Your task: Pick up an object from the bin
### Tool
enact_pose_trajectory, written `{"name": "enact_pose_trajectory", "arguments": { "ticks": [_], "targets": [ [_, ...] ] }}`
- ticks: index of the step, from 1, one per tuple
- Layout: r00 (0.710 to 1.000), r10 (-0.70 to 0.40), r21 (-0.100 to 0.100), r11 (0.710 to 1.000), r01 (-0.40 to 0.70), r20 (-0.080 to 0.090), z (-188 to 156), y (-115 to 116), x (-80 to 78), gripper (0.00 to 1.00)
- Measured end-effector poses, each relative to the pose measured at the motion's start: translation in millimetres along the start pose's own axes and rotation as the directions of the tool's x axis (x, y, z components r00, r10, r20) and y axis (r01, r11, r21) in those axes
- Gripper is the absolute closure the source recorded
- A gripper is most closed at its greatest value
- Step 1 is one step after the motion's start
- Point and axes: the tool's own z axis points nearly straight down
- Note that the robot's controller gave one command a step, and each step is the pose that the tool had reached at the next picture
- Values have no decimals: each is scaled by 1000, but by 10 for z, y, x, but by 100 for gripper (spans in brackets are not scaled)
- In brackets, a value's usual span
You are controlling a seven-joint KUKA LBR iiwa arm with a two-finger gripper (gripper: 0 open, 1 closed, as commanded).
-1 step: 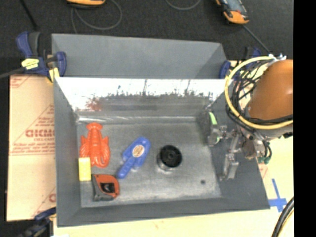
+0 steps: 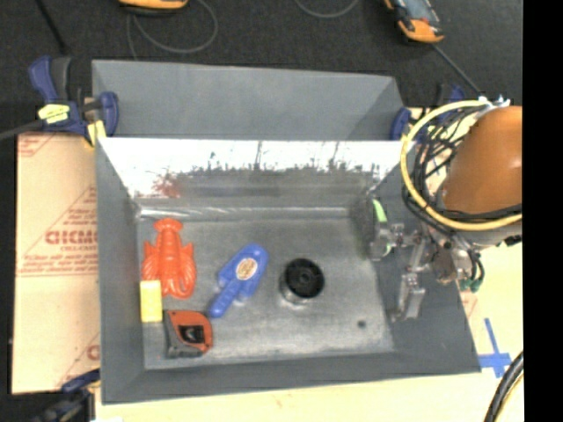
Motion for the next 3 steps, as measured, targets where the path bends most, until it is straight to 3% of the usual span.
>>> {"name": "enact_pose_trajectory", "arguments": {
  "ticks": [1, 2, 3],
  "targets": [
    [997, -72, 1, 997, 72, 4, 168, 226, -412, 0],
    [978, -207, -1, 978, 207, 6, 405, 286, -537, 0],
    [967, -255, 0, 967, 255, -1, 528, 359, -795, 0]
  ]
}}
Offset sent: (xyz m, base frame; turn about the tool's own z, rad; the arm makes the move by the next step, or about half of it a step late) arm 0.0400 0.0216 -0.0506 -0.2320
